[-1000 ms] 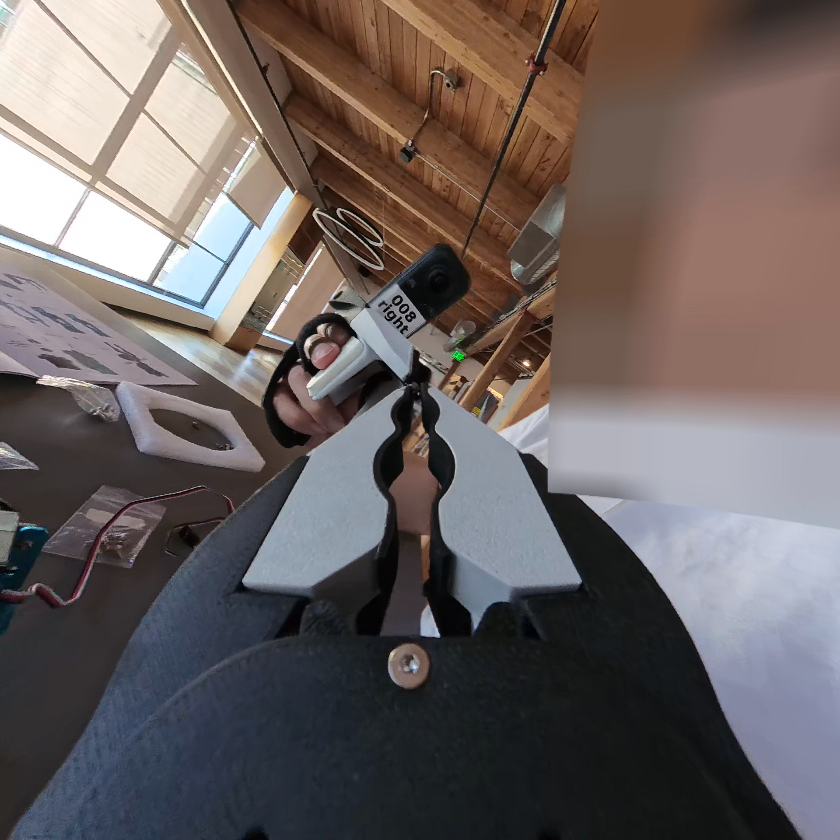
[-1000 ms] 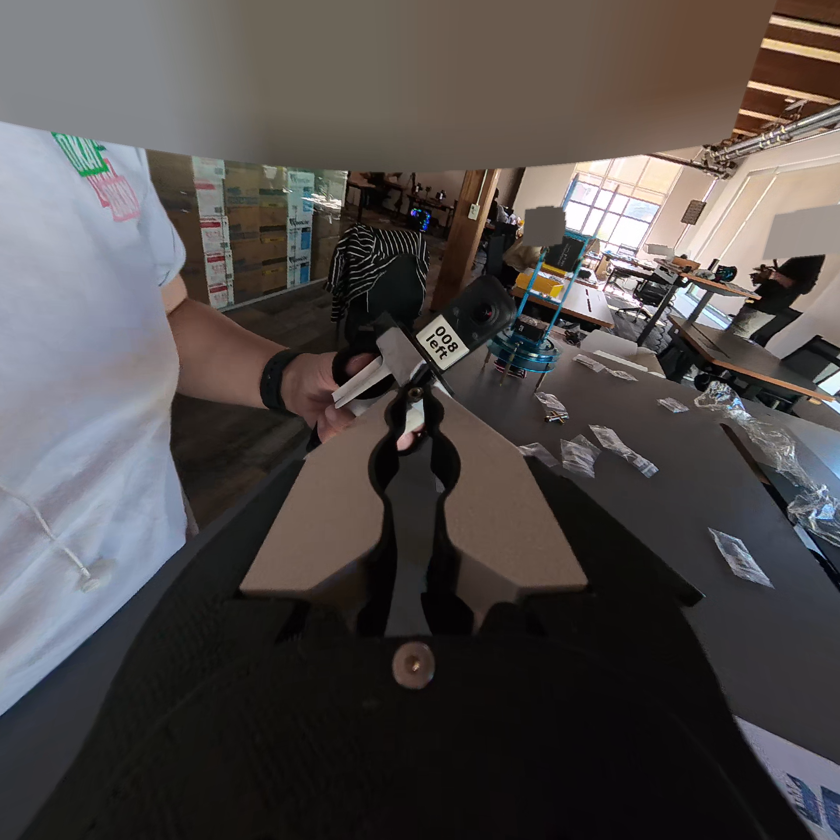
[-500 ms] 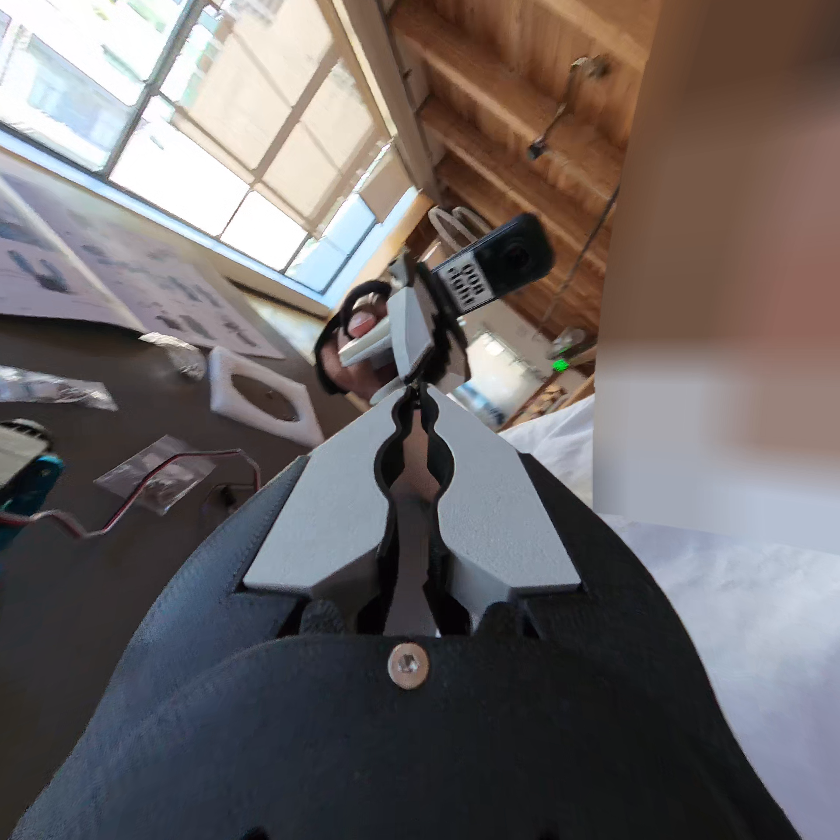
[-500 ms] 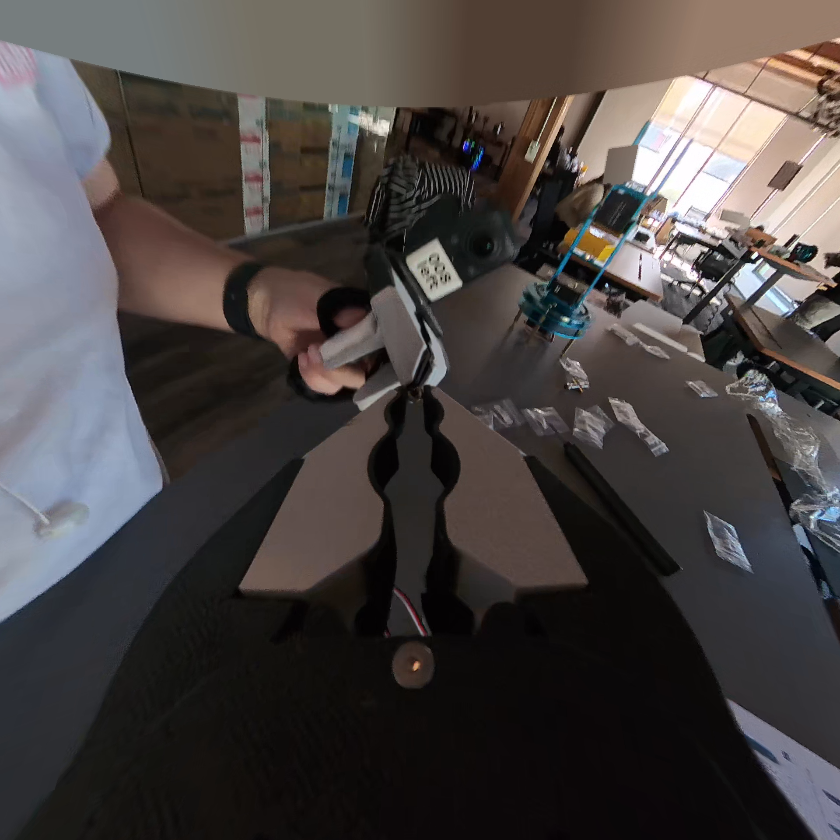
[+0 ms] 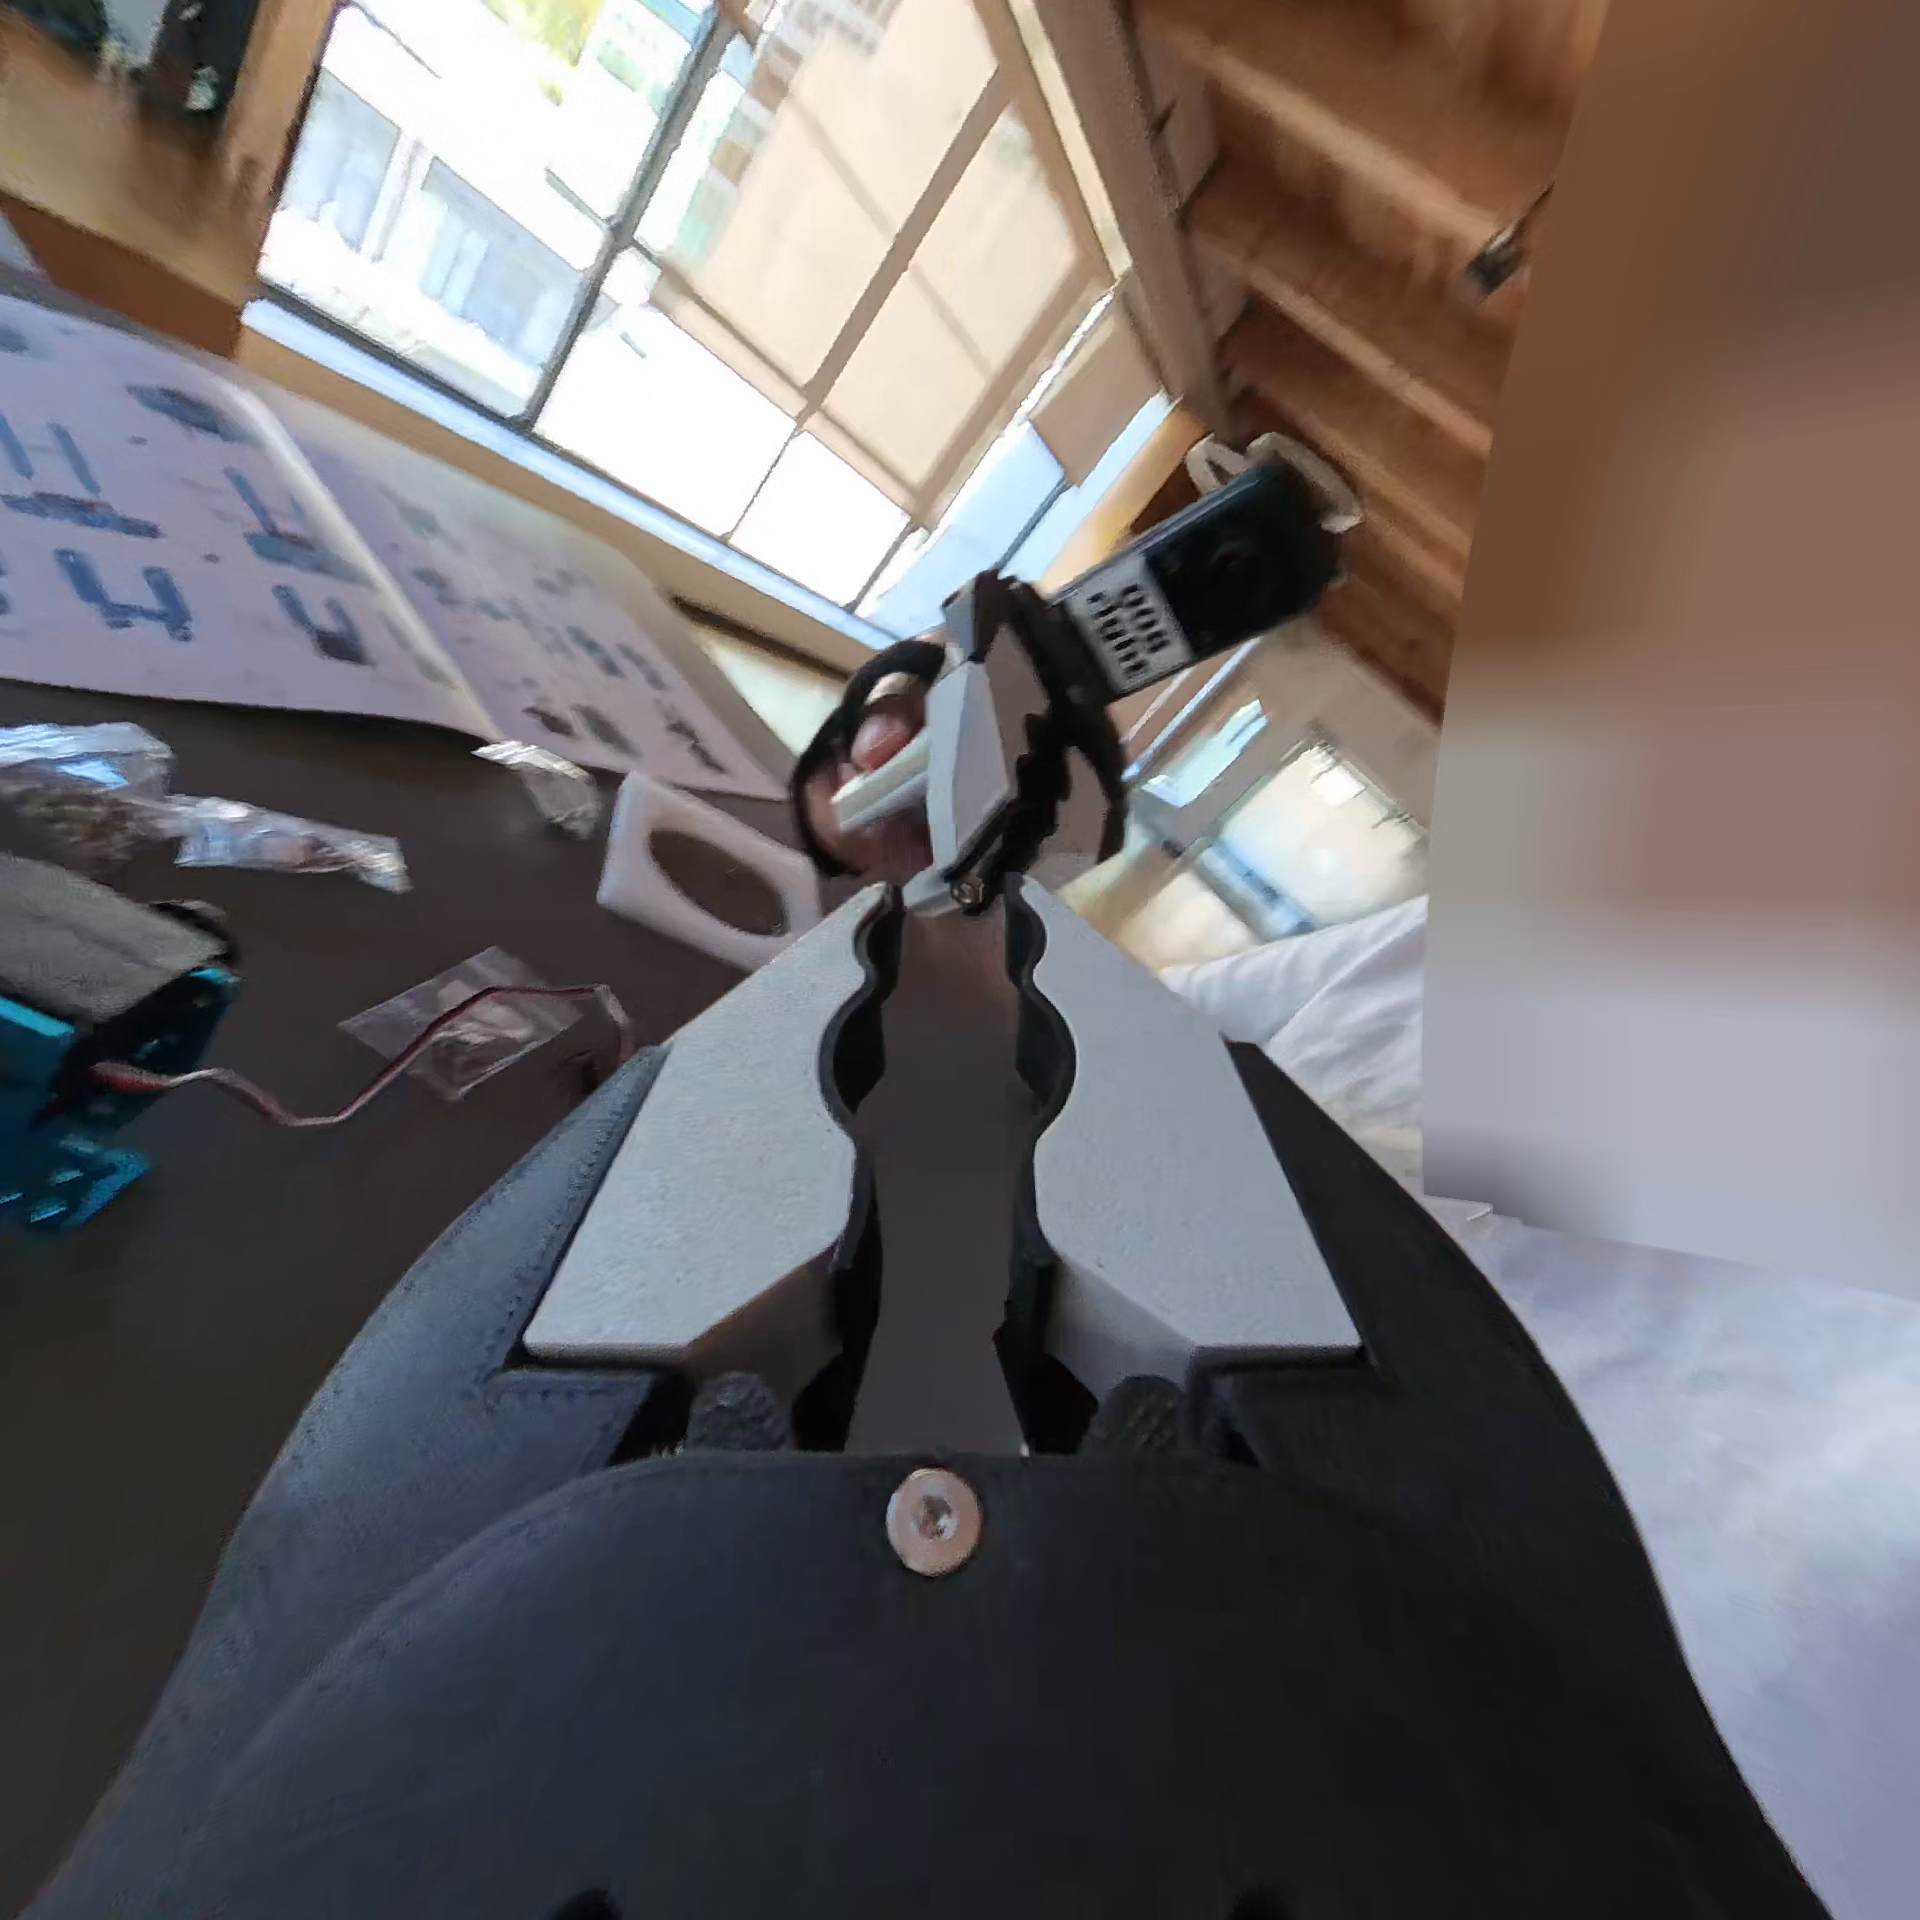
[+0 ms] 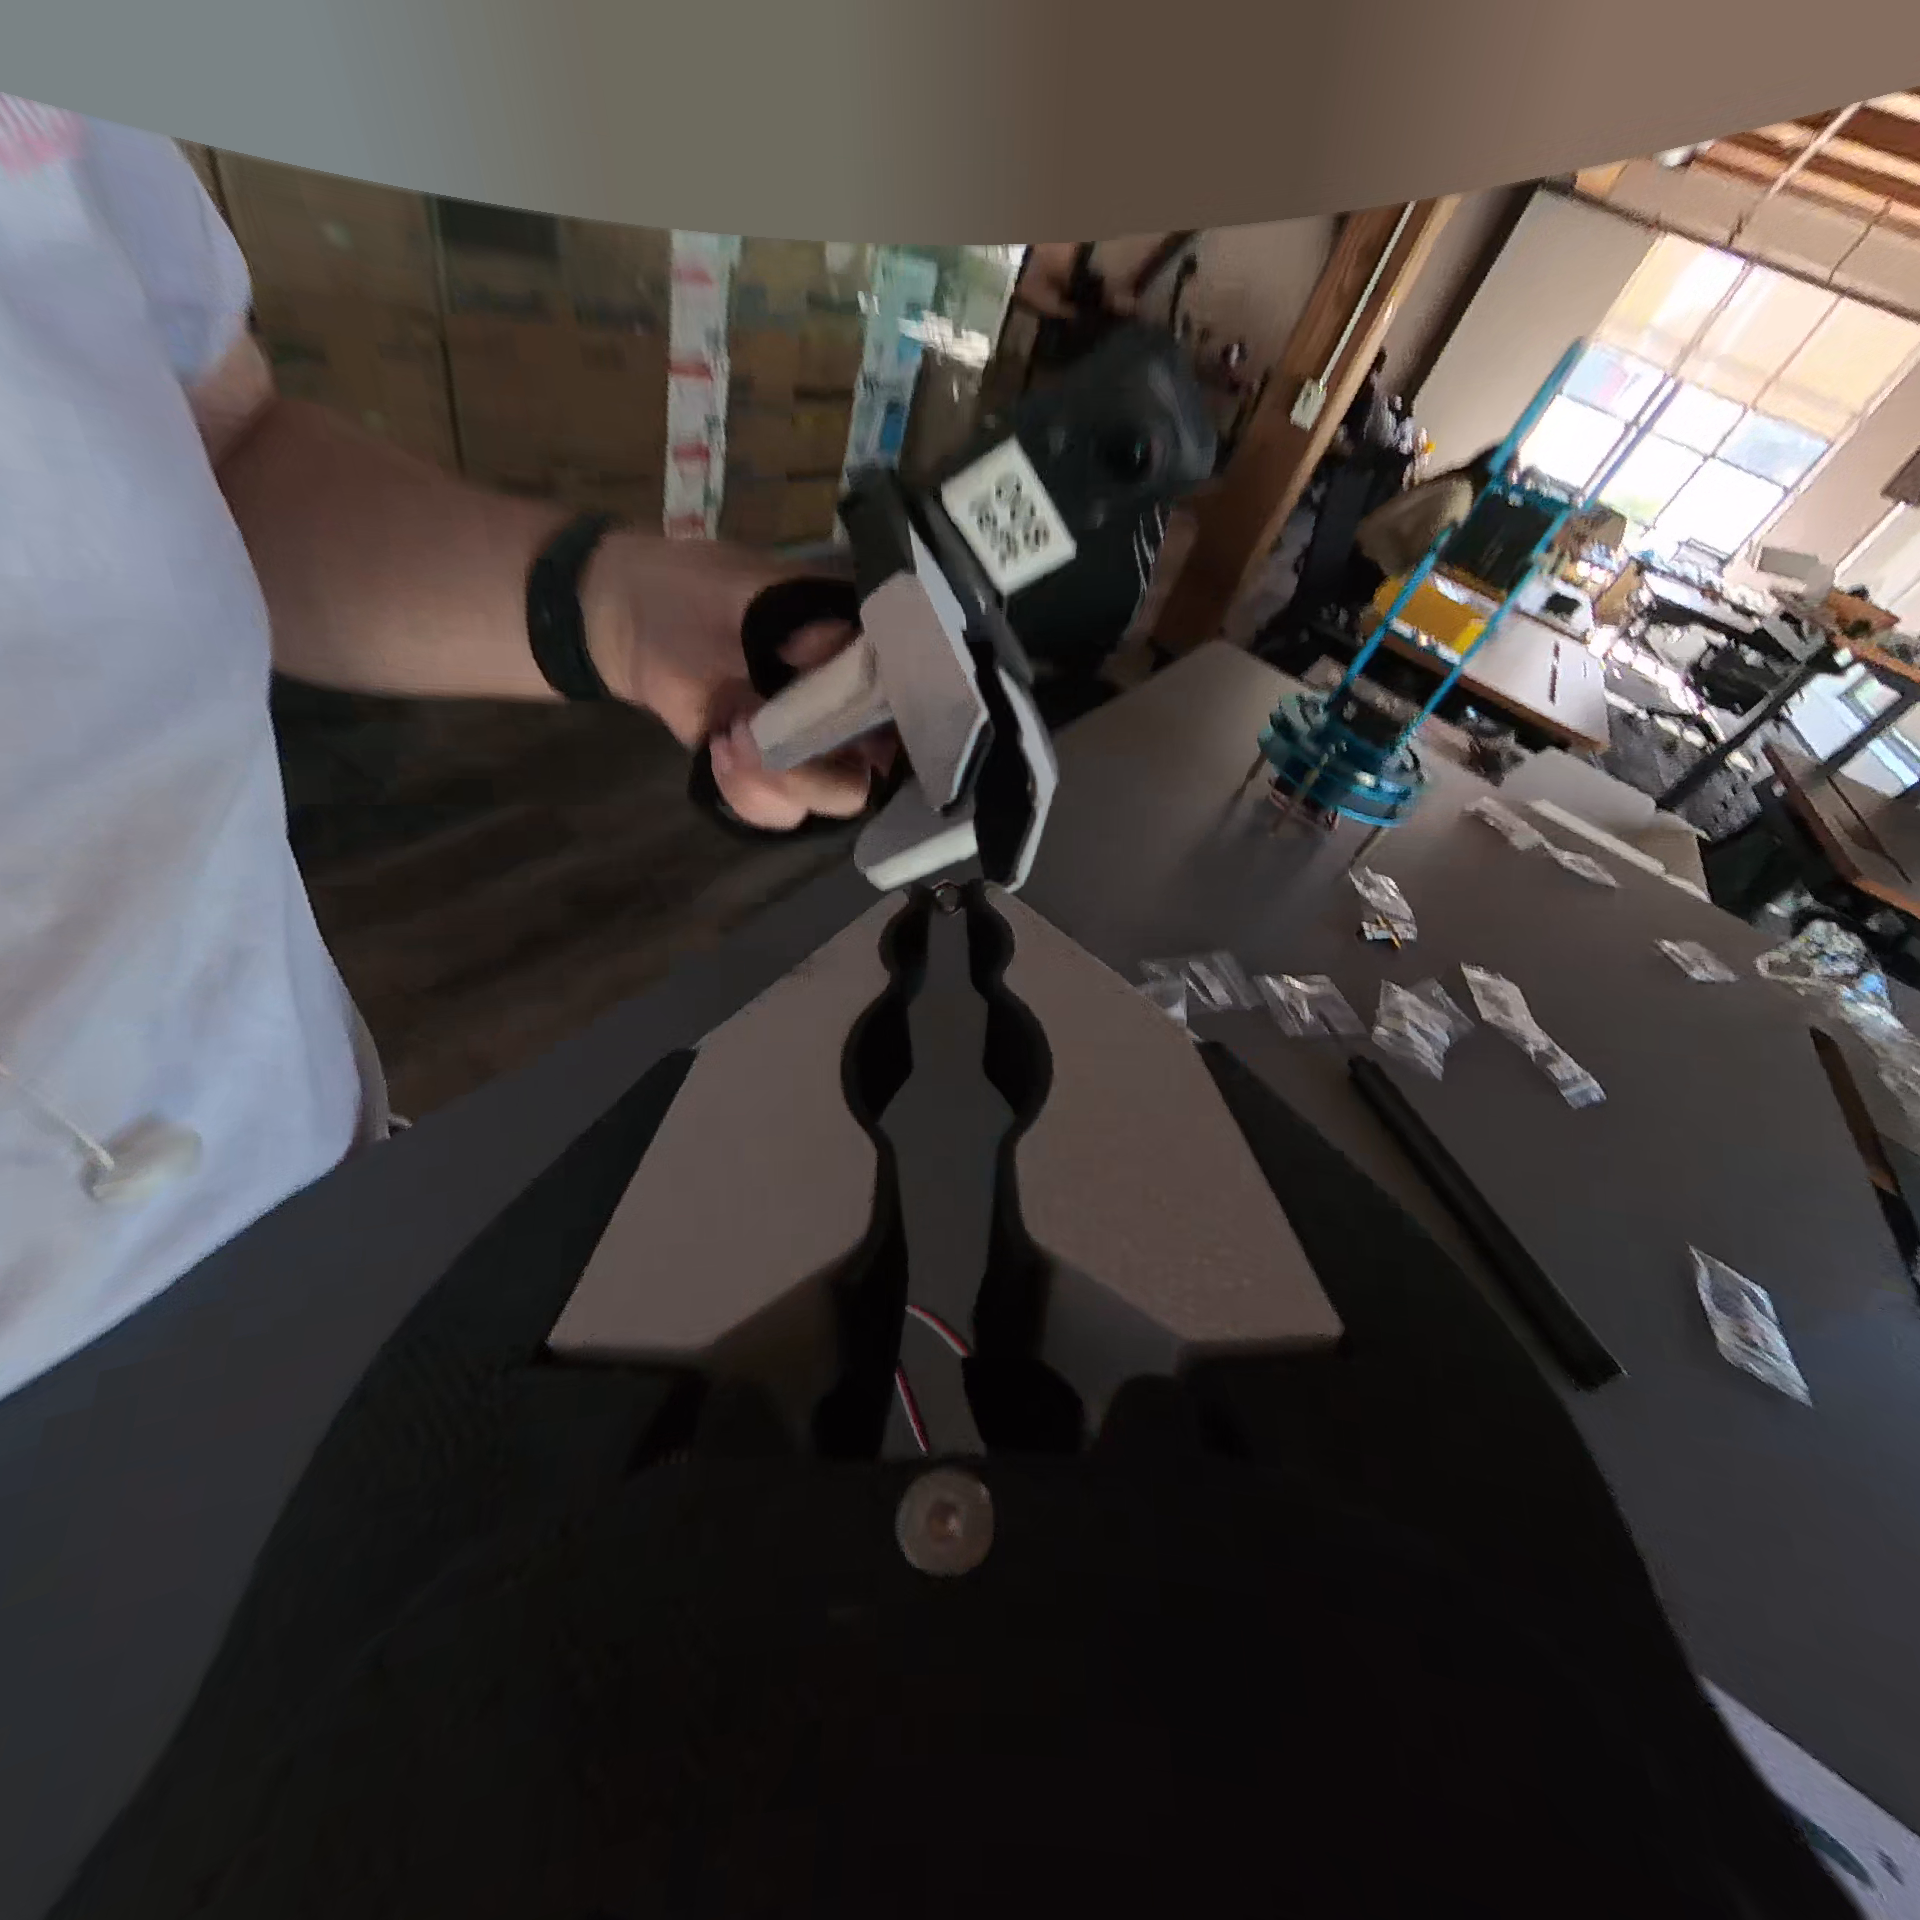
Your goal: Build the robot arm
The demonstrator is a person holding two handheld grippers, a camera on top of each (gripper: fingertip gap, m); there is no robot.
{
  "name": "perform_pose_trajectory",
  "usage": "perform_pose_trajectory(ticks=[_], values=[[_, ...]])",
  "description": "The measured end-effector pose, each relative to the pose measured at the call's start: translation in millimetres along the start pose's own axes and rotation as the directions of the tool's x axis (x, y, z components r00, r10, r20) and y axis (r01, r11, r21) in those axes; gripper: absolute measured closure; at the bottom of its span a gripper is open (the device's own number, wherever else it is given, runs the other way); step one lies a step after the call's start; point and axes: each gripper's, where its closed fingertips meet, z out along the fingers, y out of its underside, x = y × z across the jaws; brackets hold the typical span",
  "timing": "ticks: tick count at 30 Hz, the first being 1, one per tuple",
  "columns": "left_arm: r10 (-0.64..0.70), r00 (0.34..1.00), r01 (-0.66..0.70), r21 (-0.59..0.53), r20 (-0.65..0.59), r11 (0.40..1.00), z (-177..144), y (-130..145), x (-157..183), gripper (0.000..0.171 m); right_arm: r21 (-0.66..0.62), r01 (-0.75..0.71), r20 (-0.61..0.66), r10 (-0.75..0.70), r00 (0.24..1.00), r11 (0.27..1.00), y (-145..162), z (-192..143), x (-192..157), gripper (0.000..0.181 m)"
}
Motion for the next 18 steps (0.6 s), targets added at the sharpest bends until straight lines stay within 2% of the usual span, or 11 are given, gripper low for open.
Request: perform_pose_trajectory(ticks=[3,5,12,18], values=[[-0.059,0.985,0.072,0.077,-0.164,0.994,5,-4,18,0.155,0.106,-0.036,0.032,0.033,0.999,0.994,-16,-5,-3,0.175],[-0.085,0.971,0.109,0.096,-0.223,0.989,10,-3,24,0.158,0.144,-0.035,0.043,0.029,0.999,0.989,-23,-7,-5,0.175],[-0.082,0.971,0.105,0.095,-0.224,0.990,17,3,27,0.165,0.136,-0.023,0.054,0.016,0.998,0.990,-21,-8,-11,0.174],[-0.045,0.989,0.057,0.083,-0.140,0.995,17,10,22,0.165,0.076,0.004,0.031,-0.007,0.999,0.997,-13,-7,-13,0.175]])
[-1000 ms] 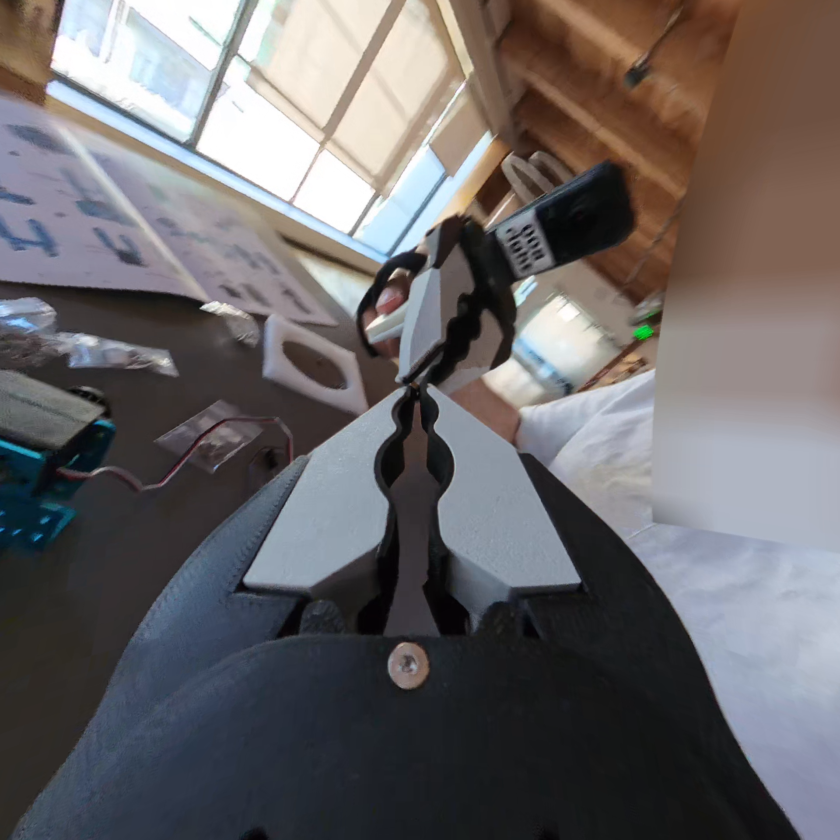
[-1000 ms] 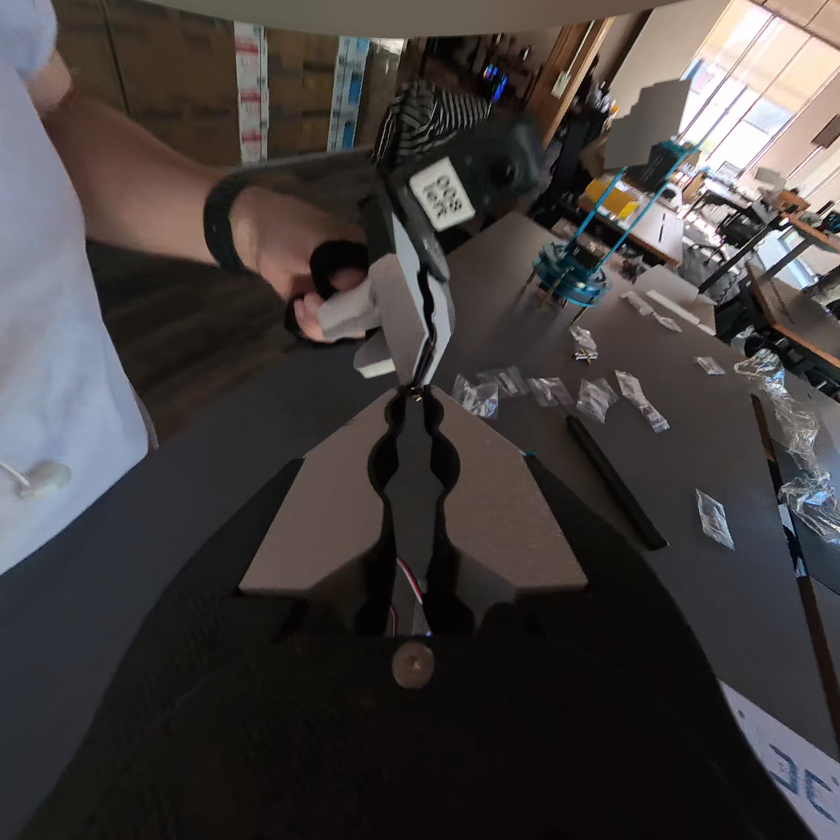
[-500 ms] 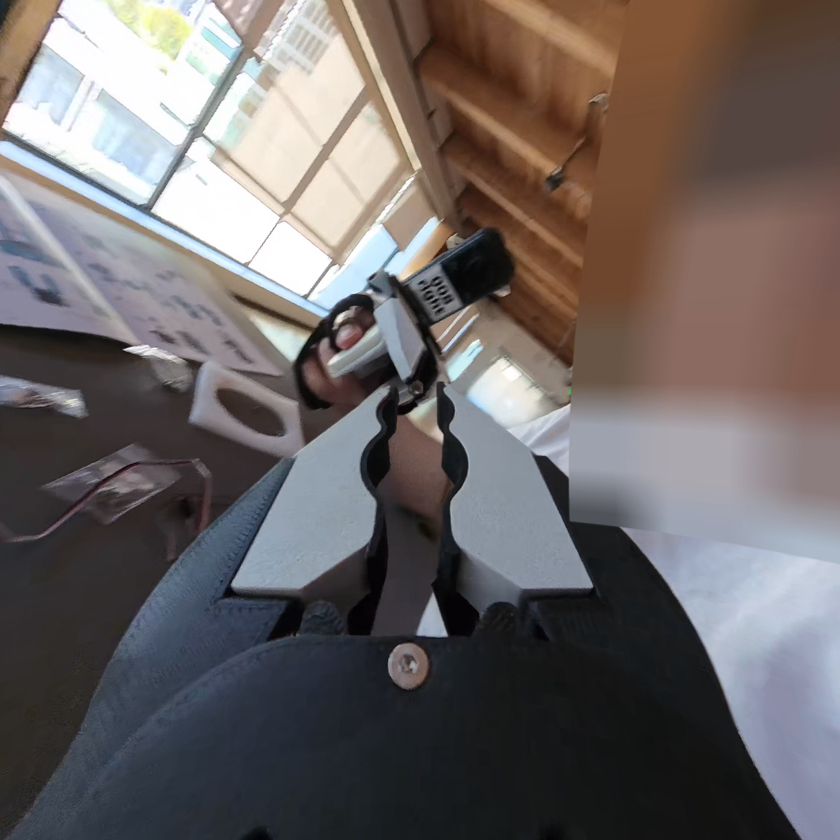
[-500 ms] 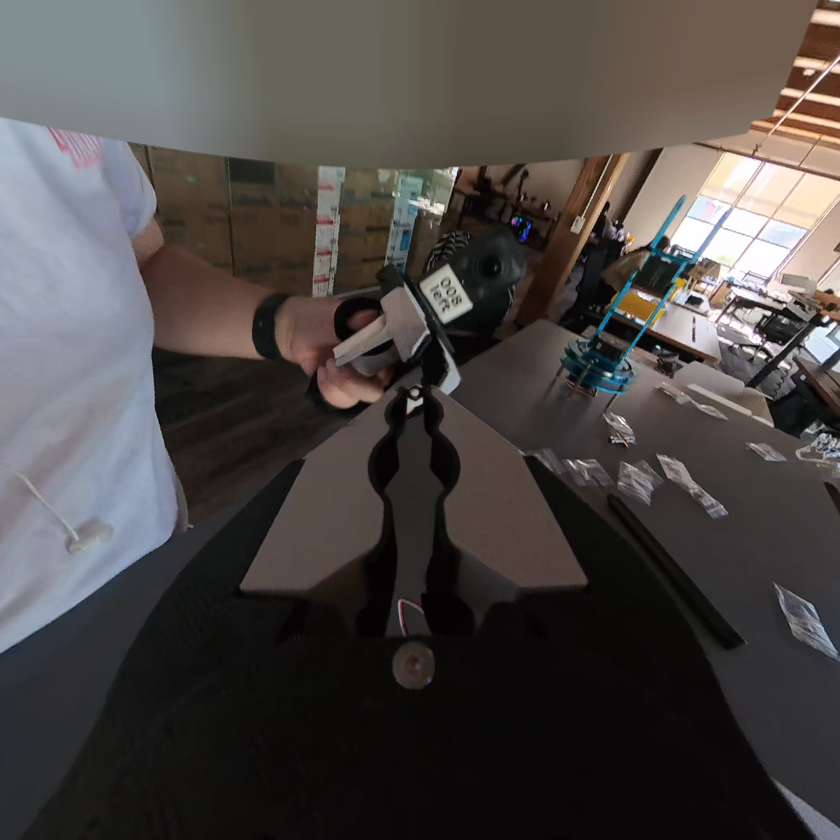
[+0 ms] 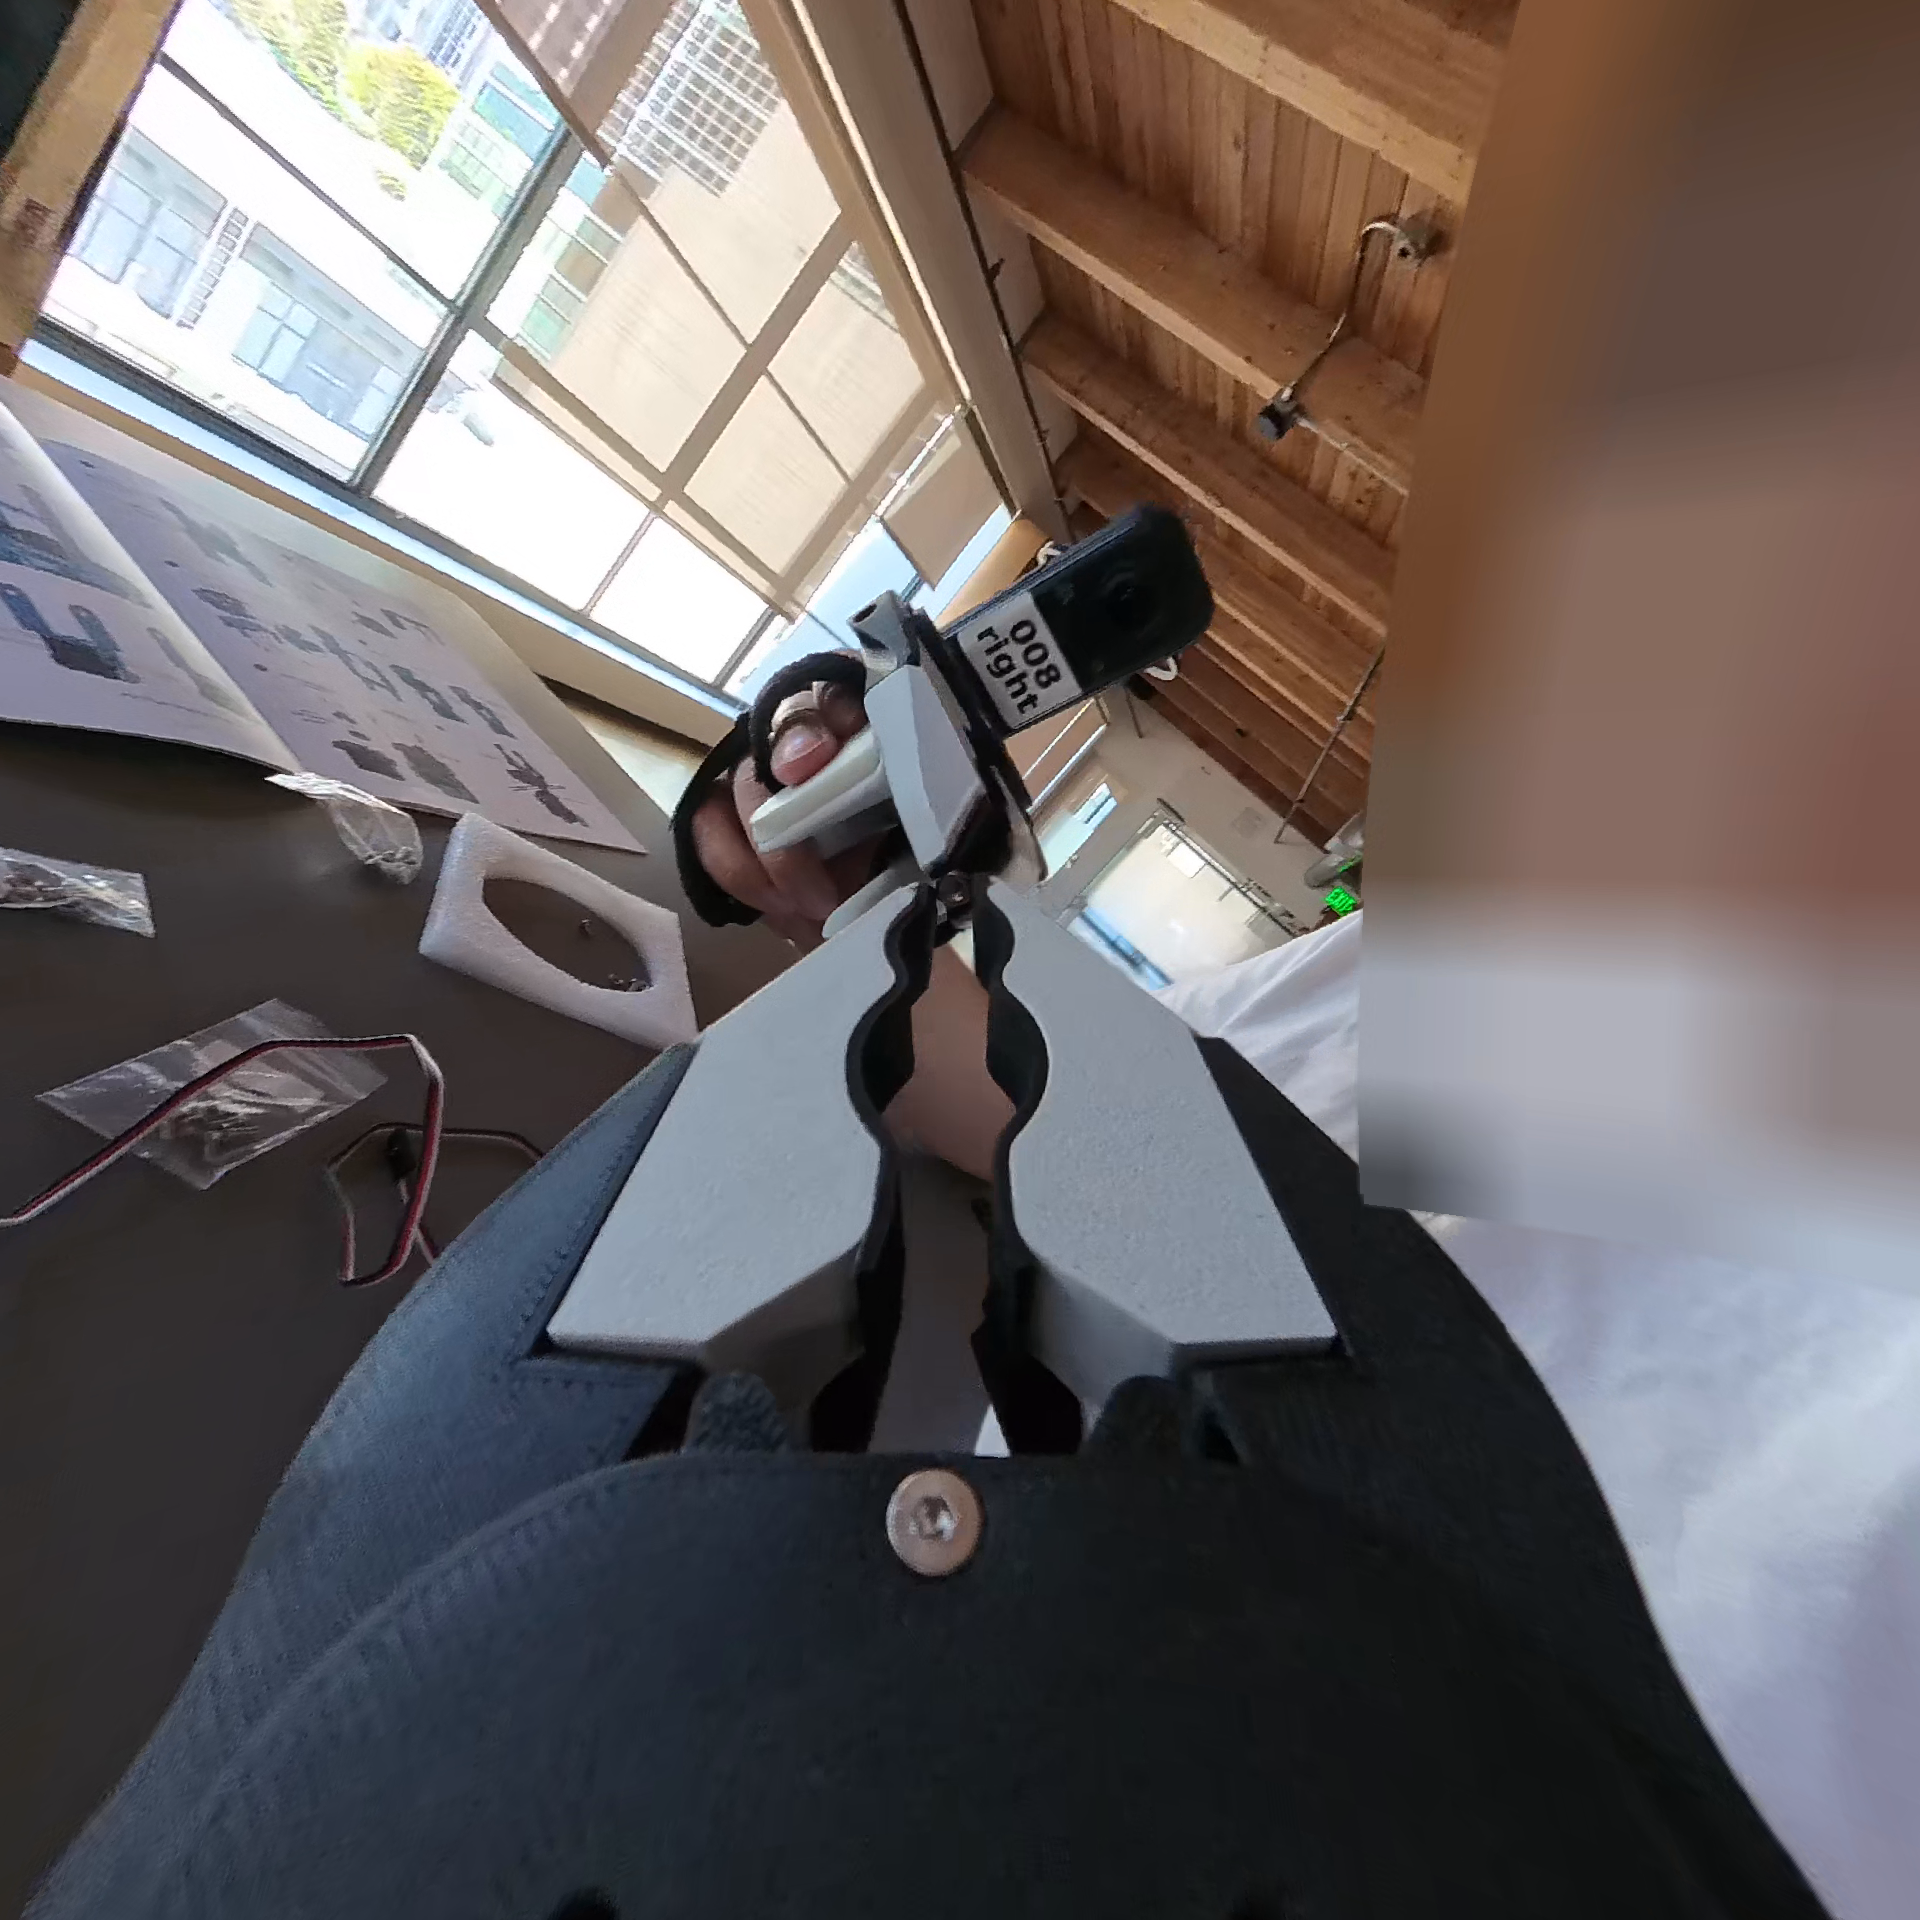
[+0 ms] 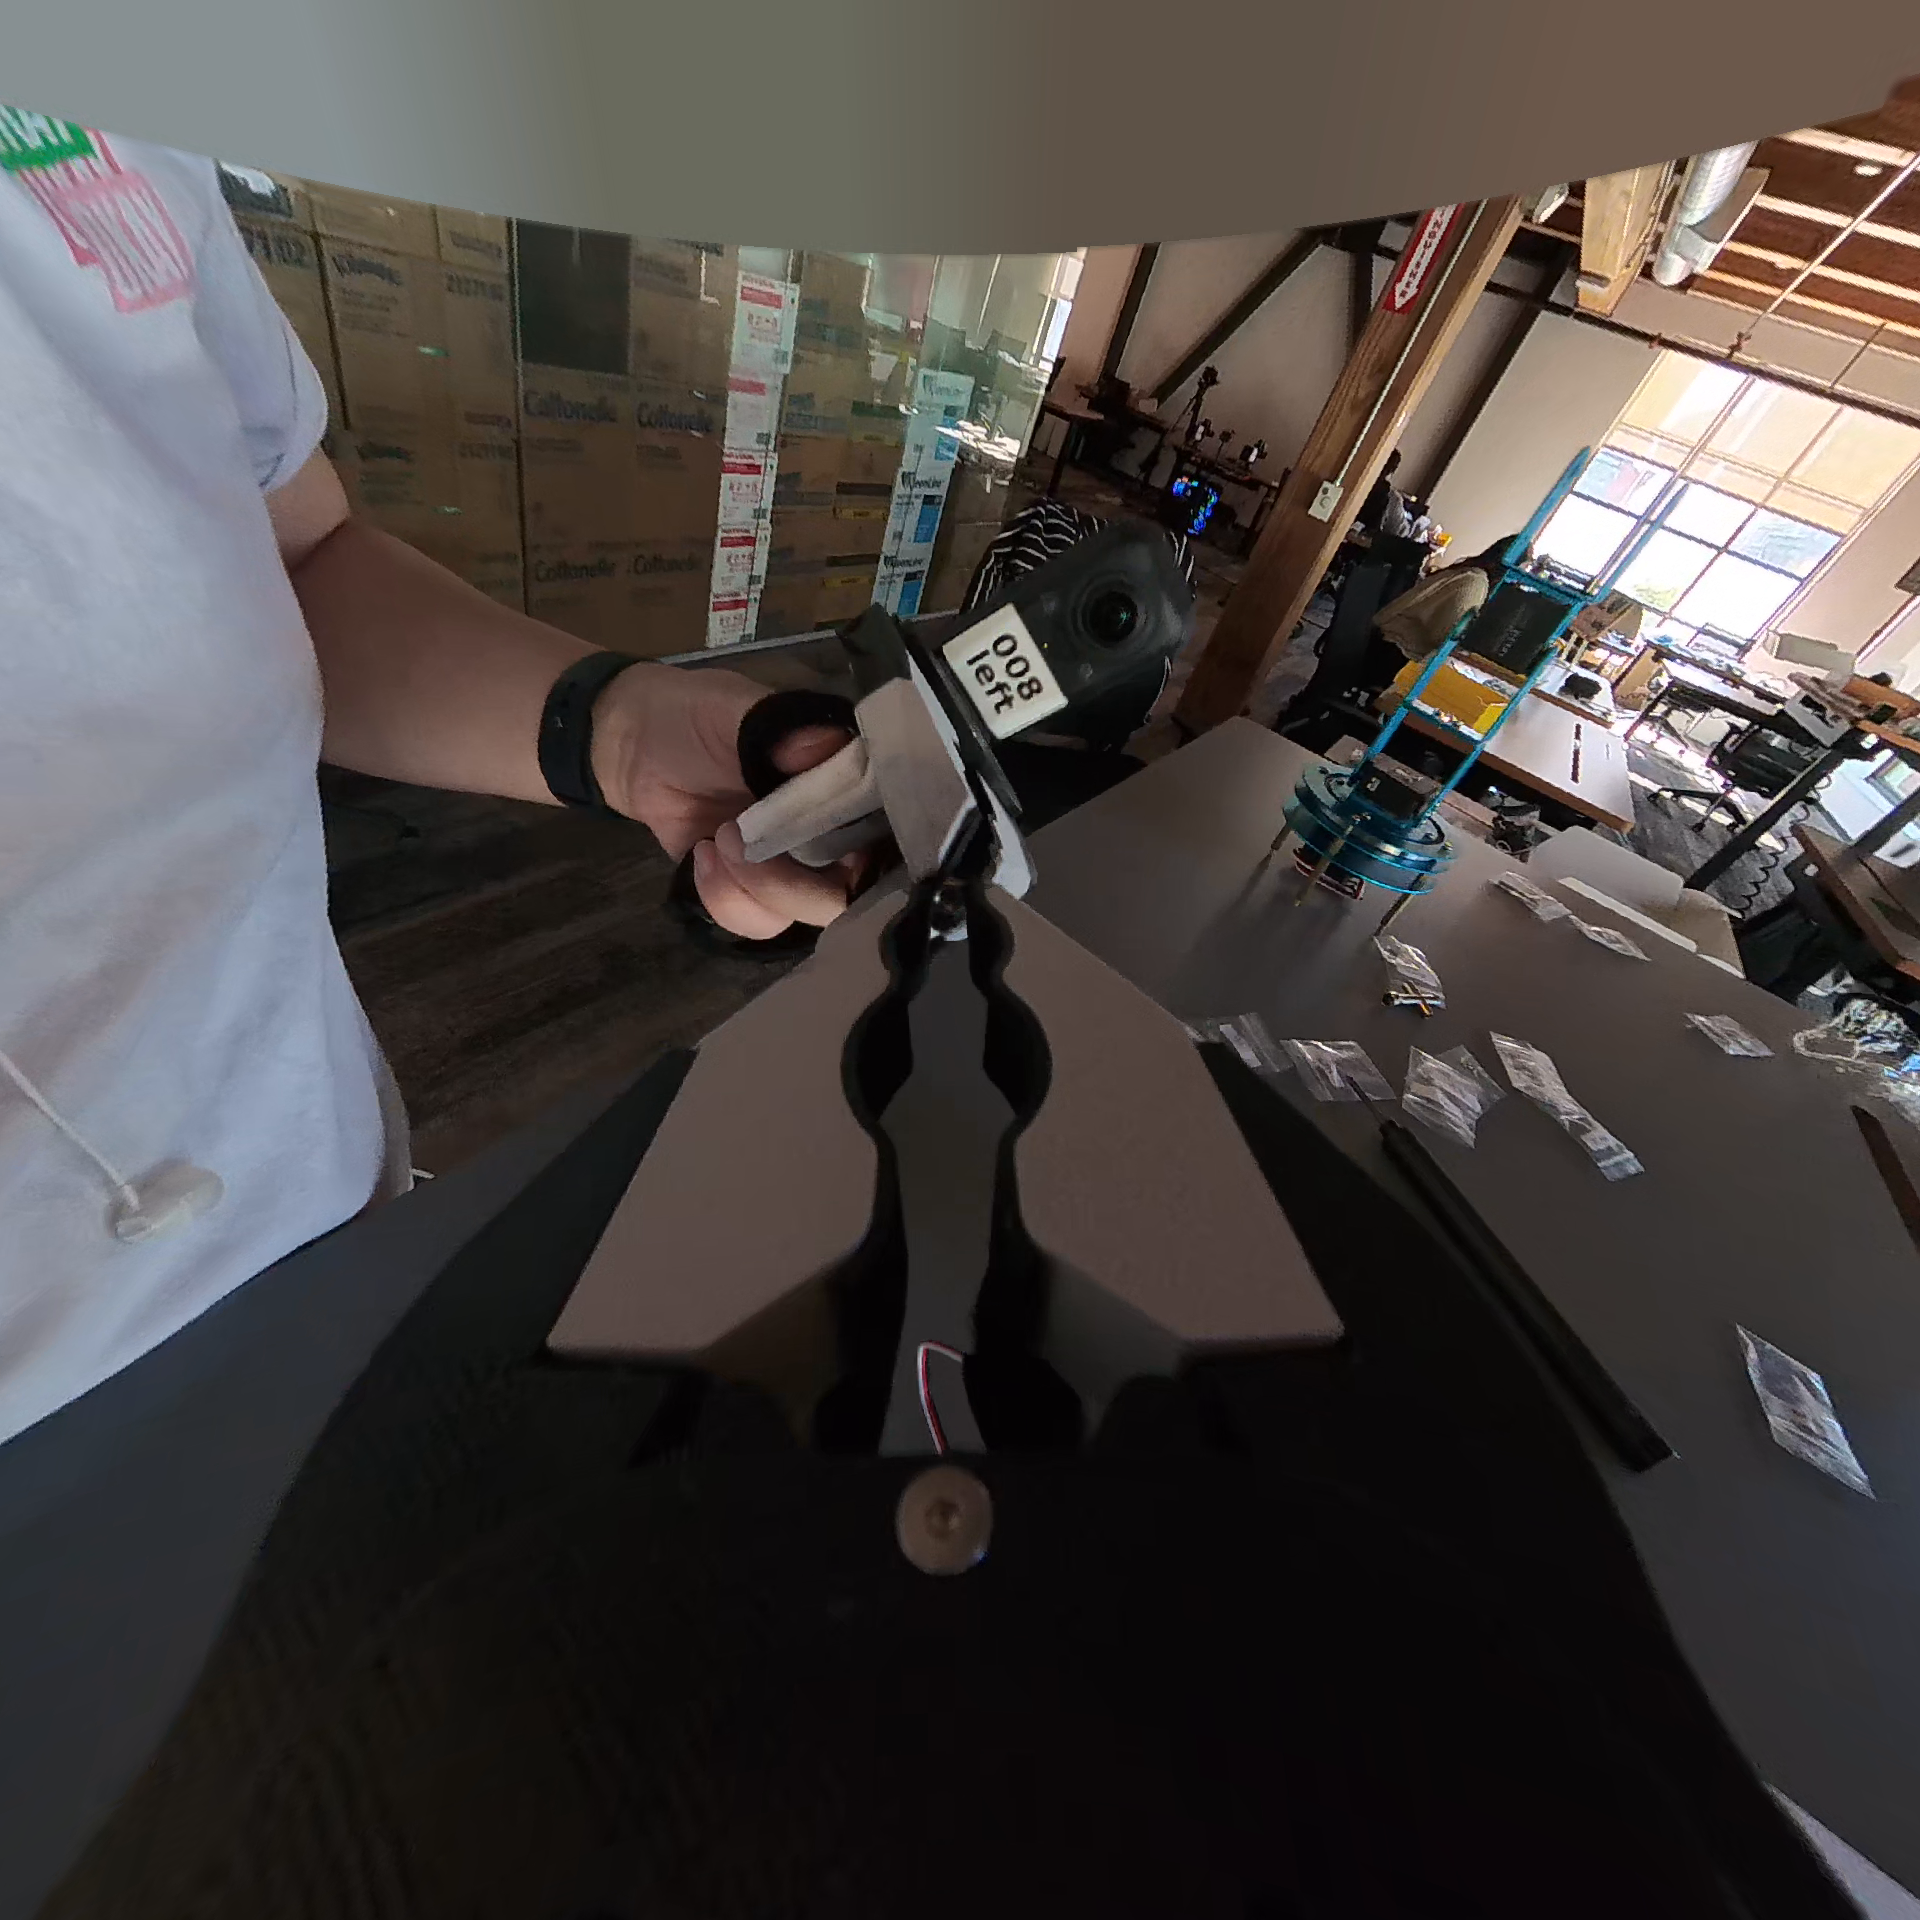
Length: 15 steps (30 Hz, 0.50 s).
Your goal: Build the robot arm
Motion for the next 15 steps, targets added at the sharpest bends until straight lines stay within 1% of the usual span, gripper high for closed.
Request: perform_pose_trajectory(ticks=[1,3,4,5,6,7,8,9,11,13,15], values=[[0.011,1.000,-0.011,-0.001,0.011,1.000,-1,-1,0,0.163,-0.011,0.006,-0.004,-0.006,1.000,1.000,0,0,0,0.175],[0.058,0.996,-0.058,-0.011,0.070,0.998,-9,-6,-5,0.139,-0.031,0.020,-0.042,-0.022,0.999,0.999,-1,-2,4,0.175],[0.114,0.985,-0.111,-0.035,0.126,0.993,-21,-11,-12,0.138,-0.047,0.022,-0.067,-0.025,0.997,0.999,-1,-3,7,0.175],[0.193,0.962,-0.183,-0.068,0.196,0.981,-32,-16,-23,0.137,-0.068,0.018,-0.097,-0.024,0.995,0.998,-1,-5,11,0.175],[0.284,0.919,-0.262,-0.114,0.273,0.958,-44,-22,-37,0.134,-0.093,0.012,-0.131,-0.024,0.991,0.996,2,-8,15,0.175],[0.376,0.863,-0.335,-0.173,0.339,0.926,-56,-29,-52,0.126,-0.123,0.004,-0.165,-0.024,0.986,0.992,6,-11,18,0.175],[0.457,0.807,-0.390,-0.243,0.374,0.888,-67,-33,-67,0.116,-0.160,-0.015,-0.204,-0.018,0.979,0.987,13,-13,21,0.175],[0.518,0.767,-0.419,-0.317,0.378,0.851,-75,-34,-82,0.109,-0.198,-0.042,-0.253,-0.010,0.967,0.979,22,-17,25,0.175],[0.591,0.741,-0.423,-0.462,0.319,0.780,-84,-27,-108,0.097,-0.253,-0.103,-0.337,0.012,0.941,0.962,38,-20,29,0.175],[0.653,0.730,-0.458,-0.566,0.201,0.686,-86,-22,-124,0.095,-0.279,-0.180,-0.399,0.056,0.915,0.943,52,-19,26,0.175],[0.718,0.694,-0.529,-0.632,0.062,0.566,-82,-26,-134,0.086,-0.307,-0.247,-0.463,0.082,0.883,0.919,66,-15,24,0.175]])
